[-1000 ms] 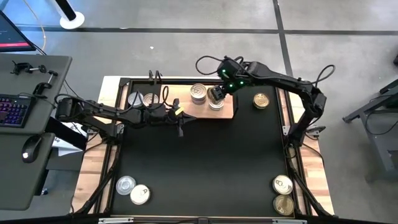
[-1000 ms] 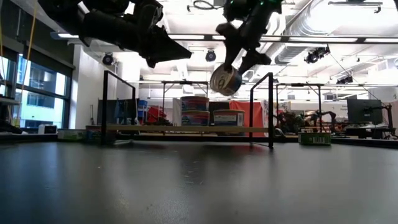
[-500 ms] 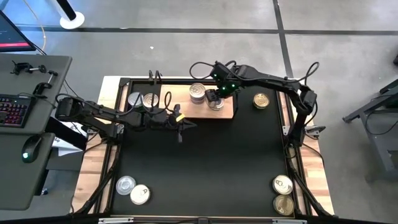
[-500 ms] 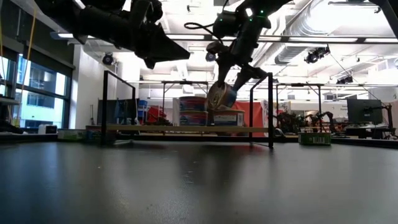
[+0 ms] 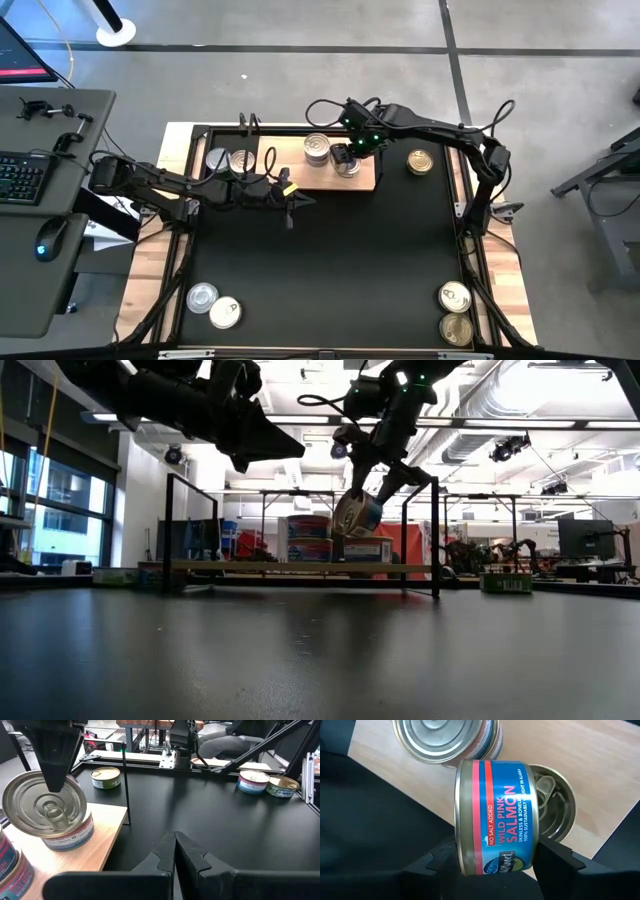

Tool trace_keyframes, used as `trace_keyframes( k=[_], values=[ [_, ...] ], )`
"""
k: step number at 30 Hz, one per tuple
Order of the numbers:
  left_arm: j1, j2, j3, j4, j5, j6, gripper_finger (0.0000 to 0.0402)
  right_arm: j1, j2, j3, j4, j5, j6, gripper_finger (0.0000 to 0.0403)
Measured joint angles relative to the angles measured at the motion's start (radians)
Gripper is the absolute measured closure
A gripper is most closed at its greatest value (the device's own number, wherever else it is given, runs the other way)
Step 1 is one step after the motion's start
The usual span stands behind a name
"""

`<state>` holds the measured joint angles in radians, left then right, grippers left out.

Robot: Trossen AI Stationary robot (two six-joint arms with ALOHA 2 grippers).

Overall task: Stack canned seafood by type on shelf
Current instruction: Stack the left blue-pink tuna can on top of the other blue-pink tuna can on the shelf

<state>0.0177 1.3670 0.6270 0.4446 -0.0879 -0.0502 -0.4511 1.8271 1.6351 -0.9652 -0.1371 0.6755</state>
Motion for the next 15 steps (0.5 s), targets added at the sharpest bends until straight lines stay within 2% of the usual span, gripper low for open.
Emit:
trace_keyframes(
  k=[4,9,15],
  values=[
    [0.000,0.000,0.000,0.000,0.000,-0.002,0.0401,0.000,0.000,0.000,0.001,-0.004,0.005,0.0196],
    [0.000,0.000,0.000,0.000,0.000,-0.002,0.0401,0.000,-0.002,0.000,0.004,-0.004,0.007,0.0160],
    [0.000,0.000,0.000,-0.006,0.000,-0.001,0.0401,0.000,-0.002,0.000,0.003,0.035,0.024,0.0131]
  ],
)
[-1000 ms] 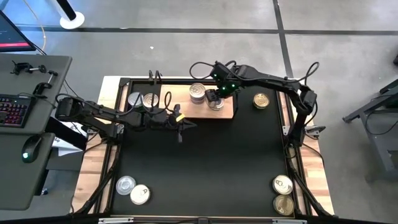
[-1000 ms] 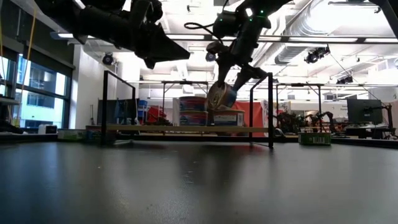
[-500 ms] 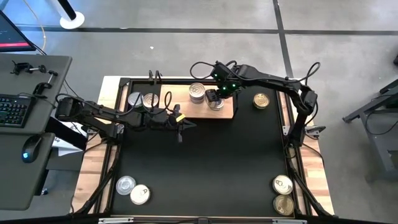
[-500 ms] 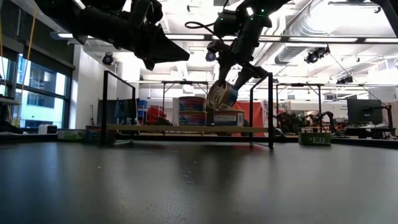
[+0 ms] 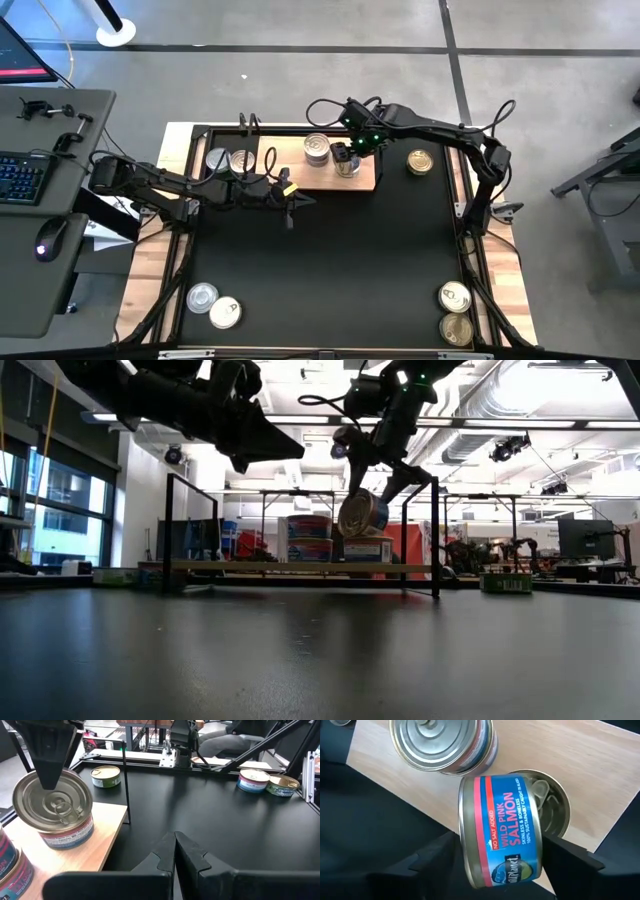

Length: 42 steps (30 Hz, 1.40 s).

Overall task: Stack canned seafood by type on shelf
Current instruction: Stack the left blue-pink tuna can on top of the other blue-pink tuna can on the shelf

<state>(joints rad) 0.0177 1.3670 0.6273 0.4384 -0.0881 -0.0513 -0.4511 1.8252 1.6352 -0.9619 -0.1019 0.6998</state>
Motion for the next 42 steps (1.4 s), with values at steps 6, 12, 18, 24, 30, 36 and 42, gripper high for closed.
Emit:
trace_keyframes(
  k=[6,12,18,24,30,36,42],
  values=[
    [0.000,0.000,0.000,-0.020,0.000,0.000,0.0401,0.000,0.000,0.000,0.009,0.024,0.018,0.0127],
    [0.000,0.000,0.000,-0.030,0.000,0.000,0.0401,0.000,0.000,0.000,0.024,0.057,0.008,0.0127],
    [0.000,0.000,0.000,-0.031,0.000,0.001,0.0401,-0.002,0.000,0.000,0.028,0.098,0.007,0.0127],
    [0.000,0.000,0.000,-0.031,-0.001,0.002,0.0401,-0.003,0.000,0.000,0.103,0.119,0.003,0.0127],
    [0.001,0.000,0.000,-0.031,-0.001,0.002,0.0401,-0.021,-0.004,0.000,0.138,0.092,-0.031,0.0127],
    [0.001,0.000,0.001,-0.024,-0.001,-0.011,0.0401,-0.058,-0.082,0.000,0.157,0.076,-0.090,0.0127],
    [0.070,0.002,0.163,-0.236,-0.030,-0.072,0.0402,-0.054,-0.202,0.001,0.143,0.104,-0.196,0.0127]
  ],
)
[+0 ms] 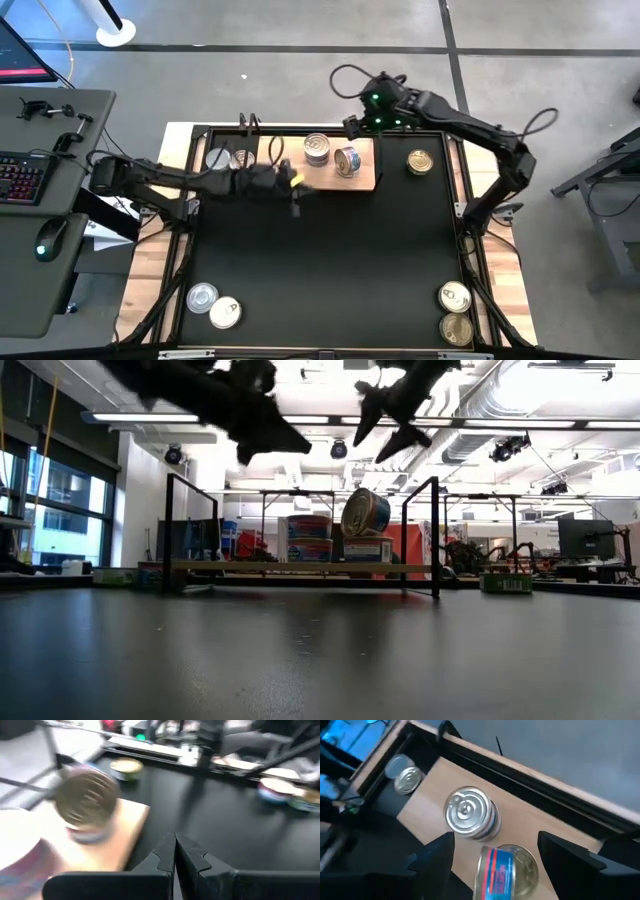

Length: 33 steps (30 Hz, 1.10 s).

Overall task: Stack canned seafood by type on shelf
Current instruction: Stack the left blue-pink tuna can on top of the other blue-pink tuna can on the shelf

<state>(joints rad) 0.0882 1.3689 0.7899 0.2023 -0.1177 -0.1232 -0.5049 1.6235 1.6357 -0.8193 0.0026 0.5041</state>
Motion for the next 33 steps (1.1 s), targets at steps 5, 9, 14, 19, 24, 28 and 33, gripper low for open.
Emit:
trace_keyframes(
  k=[5,9,14,19,24,28,33],
  values=[
    [0.121,0.037,0.166,-0.075,0.054,0.161,0.0401,0.038,-0.057,0.001,-0.112,0.004,-0.054,0.0128],
    [0.205,0.082,0.199,-0.036,0.196,0.233,0.0401,0.069,-0.097,0.001,-0.270,0.104,-0.022,0.0160],
    [0.254,0.178,0.198,-0.019,0.315,0.239,0.0401,0.084,-0.128,0.001,-0.409,0.216,0.035,0.0299],
    [0.244,0.251,0.196,-0.010,0.319,0.256,0.0401,0.009,-0.146,-0.016,-0.519,0.227,-0.016,0.0384],
    [0.244,0.257,0.196,0.074,0.289,0.232,0.0402,-0.167,-0.248,-0.196,-0.418,0.070,-0.154,0.0399],
    [0.246,0.257,0.196,0.129,0.256,0.232,0.0401,-0.297,-0.358,-0.399,-0.228,-0.115,-0.207,0.0402],
    [0.235,0.280,0.196,0.153,0.200,0.229,0.0401,-0.346,-0.393,-0.575,-0.079,-0.253,-0.217,0.0402]
  ],
)
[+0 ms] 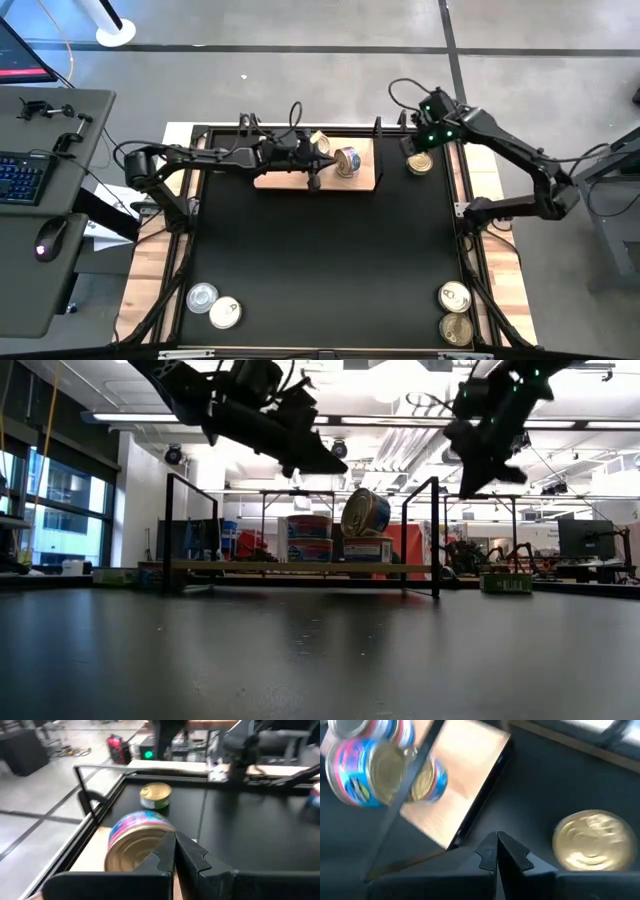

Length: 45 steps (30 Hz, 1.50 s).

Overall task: Stack canned seafood by type on shelf
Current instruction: Stack the left blue-pink tuna can on top of the other blue-pink tuna can on the shelf

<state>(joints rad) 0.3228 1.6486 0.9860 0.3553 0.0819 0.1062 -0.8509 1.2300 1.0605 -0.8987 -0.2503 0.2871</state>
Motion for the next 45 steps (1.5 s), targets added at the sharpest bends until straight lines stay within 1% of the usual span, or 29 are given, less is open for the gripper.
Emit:
trace_keyframes(
  k=[2,4,7,9,12,15,18,21,25,29,33,37,41,45],
  values=[
    [-0.008,0.025,0.017,0.007,-0.037,0.001,0.0402,0.000,0.008,-0.046,0.060,-0.046,0.000,0.0402],
    [-0.011,0.055,0.045,-0.024,-0.046,0.018,0.0401,0.004,0.019,-0.086,0.109,-0.051,0.002,0.0402],
    [-0.019,0.095,0.111,-0.095,-0.139,0.045,0.0401,0.000,0.018,-0.100,0.155,-0.057,0.018,0.0403],
    [-0.019,0.107,0.152,-0.117,-0.165,0.053,0.0401,-0.001,0.018,-0.100,0.156,-0.057,0.029,0.0403],
    [-0.019,0.108,0.181,-0.142,-0.168,0.076,0.0402,0.000,0.018,-0.100,0.186,-0.075,0.074,0.0403],
    [-0.019,0.109,0.183,-0.153,-0.169,0.088,0.0401,0.003,0.021,-0.100,0.194,-0.081,0.120,0.0403],
    [-0.019,0.109,0.183,-0.190,-0.163,0.088,0.0401,0.003,0.021,-0.100,0.202,-0.036,0.153,0.0403],
    [-0.022,0.110,0.178,-0.226,-0.144,0.089,0.0401,0.002,0.021,-0.100,0.226,-0.029,0.186,0.0403],
    [-0.024,0.111,0.172,-0.215,-0.138,0.080,0.0401,0.002,0.021,-0.100,0.266,-0.030,0.225,0.0403],
    [-0.022,0.140,0.171,-0.194,-0.113,0.071,0.0401,0.002,0.021,-0.100,0.278,-0.030,0.241,0.0403],
    [-0.022,0.157,0.171,-0.133,-0.117,0.070,0.0401,0.003,0.021,-0.100,0.275,-0.039,0.259,0.0403],
    [-0.022,0.158,0.171,-0.114,-0.118,0.075,0.0401,0.012,0.027,-0.100,0.260,-0.046,0.279,0.0403],
    [-0.021,0.158,0.171,-0.106,-0.120,0.090,0.0401,0.051,0.076,-0.100,0.267,-0.057,0.282,0.0403],
    [-0.016,0.158,0.171,-0.103,-0.121,0.089,0.0401,0.075,0.141,-0.100,0.369,-0.124,0.275,0.0403]
  ],
)
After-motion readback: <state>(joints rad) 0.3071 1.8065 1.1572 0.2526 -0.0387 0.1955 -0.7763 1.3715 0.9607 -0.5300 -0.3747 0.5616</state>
